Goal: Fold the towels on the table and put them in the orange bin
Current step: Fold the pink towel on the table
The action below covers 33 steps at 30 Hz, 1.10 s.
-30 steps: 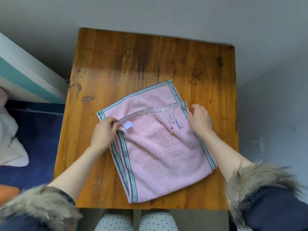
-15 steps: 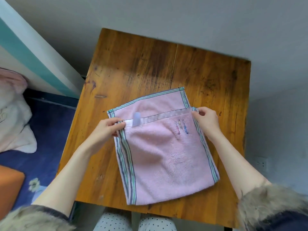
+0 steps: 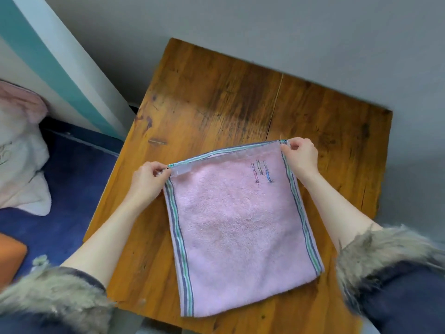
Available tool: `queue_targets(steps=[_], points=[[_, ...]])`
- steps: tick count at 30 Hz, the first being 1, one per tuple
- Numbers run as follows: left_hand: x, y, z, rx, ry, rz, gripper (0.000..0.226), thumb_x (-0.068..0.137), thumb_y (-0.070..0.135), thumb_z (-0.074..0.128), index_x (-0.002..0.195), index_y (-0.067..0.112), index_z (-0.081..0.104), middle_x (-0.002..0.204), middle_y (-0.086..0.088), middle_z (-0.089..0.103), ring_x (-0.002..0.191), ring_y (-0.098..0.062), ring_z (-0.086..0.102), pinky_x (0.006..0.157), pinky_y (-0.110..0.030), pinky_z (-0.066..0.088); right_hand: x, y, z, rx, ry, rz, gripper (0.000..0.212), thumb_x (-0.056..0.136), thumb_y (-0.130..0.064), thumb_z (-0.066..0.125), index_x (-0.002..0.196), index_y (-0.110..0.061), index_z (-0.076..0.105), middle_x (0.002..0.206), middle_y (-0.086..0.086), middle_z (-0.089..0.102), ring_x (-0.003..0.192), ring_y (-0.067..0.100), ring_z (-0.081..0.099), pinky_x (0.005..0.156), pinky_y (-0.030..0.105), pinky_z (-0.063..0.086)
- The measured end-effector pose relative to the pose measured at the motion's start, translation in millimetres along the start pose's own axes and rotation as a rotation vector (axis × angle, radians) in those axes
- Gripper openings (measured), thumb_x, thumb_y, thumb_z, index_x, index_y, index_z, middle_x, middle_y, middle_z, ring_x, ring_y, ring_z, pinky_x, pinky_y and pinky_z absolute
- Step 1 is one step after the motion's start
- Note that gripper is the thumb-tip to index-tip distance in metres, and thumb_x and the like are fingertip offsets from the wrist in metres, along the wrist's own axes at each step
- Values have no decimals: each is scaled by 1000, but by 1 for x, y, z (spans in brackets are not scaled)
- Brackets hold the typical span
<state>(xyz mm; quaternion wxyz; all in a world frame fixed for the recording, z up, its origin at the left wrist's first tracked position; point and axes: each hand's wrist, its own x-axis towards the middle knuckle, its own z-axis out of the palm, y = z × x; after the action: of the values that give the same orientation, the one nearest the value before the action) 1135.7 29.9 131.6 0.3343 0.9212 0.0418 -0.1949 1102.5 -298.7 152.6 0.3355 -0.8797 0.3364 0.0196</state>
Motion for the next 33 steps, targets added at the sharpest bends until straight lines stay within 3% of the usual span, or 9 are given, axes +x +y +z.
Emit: queue_targets(steps=[4,8,17,20,24,27,30,33], points=[[15,-5,9,65,27,85,14,88,19,63,95,7,68,103,-10,54,100,-23,48,84,-27,33,17,10,8,-43,-13,-43,19,85,-17,58,68,-8,60,81,8,62,83,24,55,60,27,34],[20,-7,14,41,-23,61,14,87,22,64,94,10,65,101,-4,47,89,-16,46,79,-26,33,23,12,16,22,-67,17,10,86,-19,59,85,-13,66,87,-1,59,84,16,54,75,30,43],[18,2,11,70,-169,38,11,83,25,68,80,17,62,90,-2,50,81,-15,46,67,-27,29,23,3,9,138,-169,90,13,86,-21,61,73,-18,63,77,-3,62,83,19,60,74,34,48],[13,7,6,-33,-227,-4,13,83,26,69,78,15,65,80,2,59,72,-11,49,59,-28,34,12,-2,-8,265,-149,146,13,85,-17,63,72,-15,64,83,5,65,83,21,62,77,35,50],[1,15,-10,-209,-294,-51,12,82,21,71,74,13,67,79,-2,64,73,-14,52,63,-26,38,-13,-14,-39,372,-109,143,8,84,-15,64,82,-10,69,90,7,67,84,16,59,75,30,47],[-6,27,-40,-291,-302,18,10,81,20,71,77,11,69,79,-1,67,71,-10,54,62,-20,40,-40,-17,-72,477,-64,165,7,85,-16,63,83,-15,70,91,2,68,87,12,60,69,24,45],[-10,53,-76,-296,-322,145,12,81,25,71,79,13,71,80,3,69,68,0,57,62,-14,42,-70,-16,-111,591,-8,185,13,88,-14,59,81,-19,70,88,2,69,87,15,62,69,26,48],[-17,88,-105,-339,-343,287,15,84,25,68,80,10,69,76,0,66,65,-8,54,67,-22,43,-96,-22,-149,711,45,207,11,85,-7,62,80,-12,70,88,9,70,86,20,65,78,31,52]])
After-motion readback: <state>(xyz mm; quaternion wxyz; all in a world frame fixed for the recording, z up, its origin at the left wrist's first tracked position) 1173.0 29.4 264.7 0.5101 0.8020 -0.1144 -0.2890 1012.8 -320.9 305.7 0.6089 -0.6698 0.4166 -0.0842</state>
